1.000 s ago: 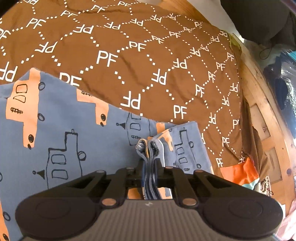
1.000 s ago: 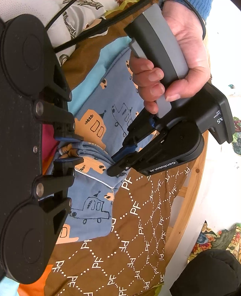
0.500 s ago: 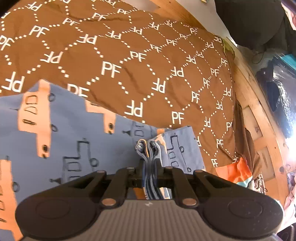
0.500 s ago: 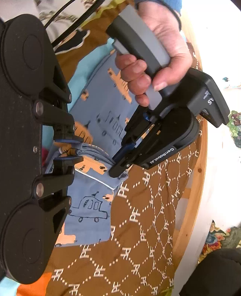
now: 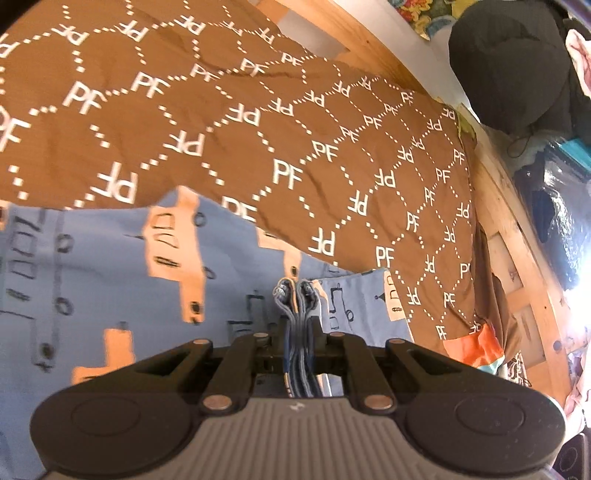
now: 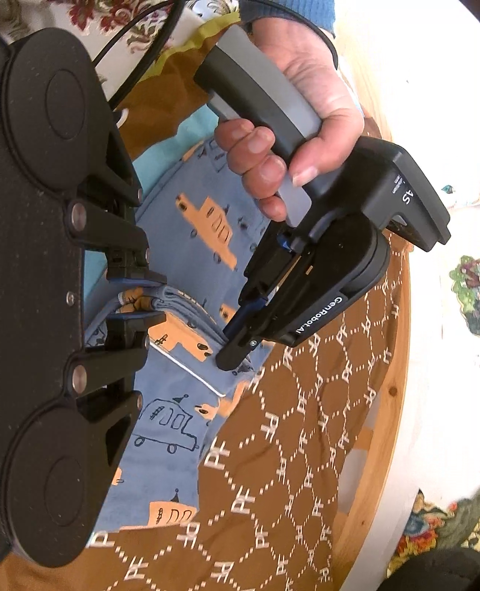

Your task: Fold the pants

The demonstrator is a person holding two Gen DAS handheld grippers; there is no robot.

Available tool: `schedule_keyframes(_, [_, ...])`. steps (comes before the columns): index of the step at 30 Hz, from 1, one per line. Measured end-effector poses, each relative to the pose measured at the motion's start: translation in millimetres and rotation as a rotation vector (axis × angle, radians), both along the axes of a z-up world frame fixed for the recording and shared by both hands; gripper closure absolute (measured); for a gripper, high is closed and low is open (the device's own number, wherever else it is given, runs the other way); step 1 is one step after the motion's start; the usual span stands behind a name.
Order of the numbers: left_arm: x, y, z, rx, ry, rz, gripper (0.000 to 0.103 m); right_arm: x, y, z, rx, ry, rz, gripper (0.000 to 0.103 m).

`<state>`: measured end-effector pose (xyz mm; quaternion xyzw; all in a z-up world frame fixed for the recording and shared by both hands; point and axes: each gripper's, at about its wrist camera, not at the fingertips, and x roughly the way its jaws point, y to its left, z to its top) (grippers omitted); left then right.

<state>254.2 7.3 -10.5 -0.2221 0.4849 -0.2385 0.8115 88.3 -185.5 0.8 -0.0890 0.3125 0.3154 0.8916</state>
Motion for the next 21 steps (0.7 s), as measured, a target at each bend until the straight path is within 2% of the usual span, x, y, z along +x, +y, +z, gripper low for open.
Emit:
schedule_keyframes(11, [-5.9, 49.9, 0.7, 0.037, 0.007, 0.051, 0.094, 8.7, 46.4, -2.6, -0.003, 0.043, 0.096, 0.089])
schedule_keyframes(15, [-5.7, 54.4, -6.2, 0.067, 0.018, 0.057, 0.094, 11.5, 57.9, -10.2, -0.018, 0.064, 0.111, 0.089])
schedule_keyframes(21, [-5.4, 60.4, -16.1, 0.057, 0.045, 0.072, 0.091, 10.0, 63.4, -19.8, -0.036, 0.072, 0.115, 0.087])
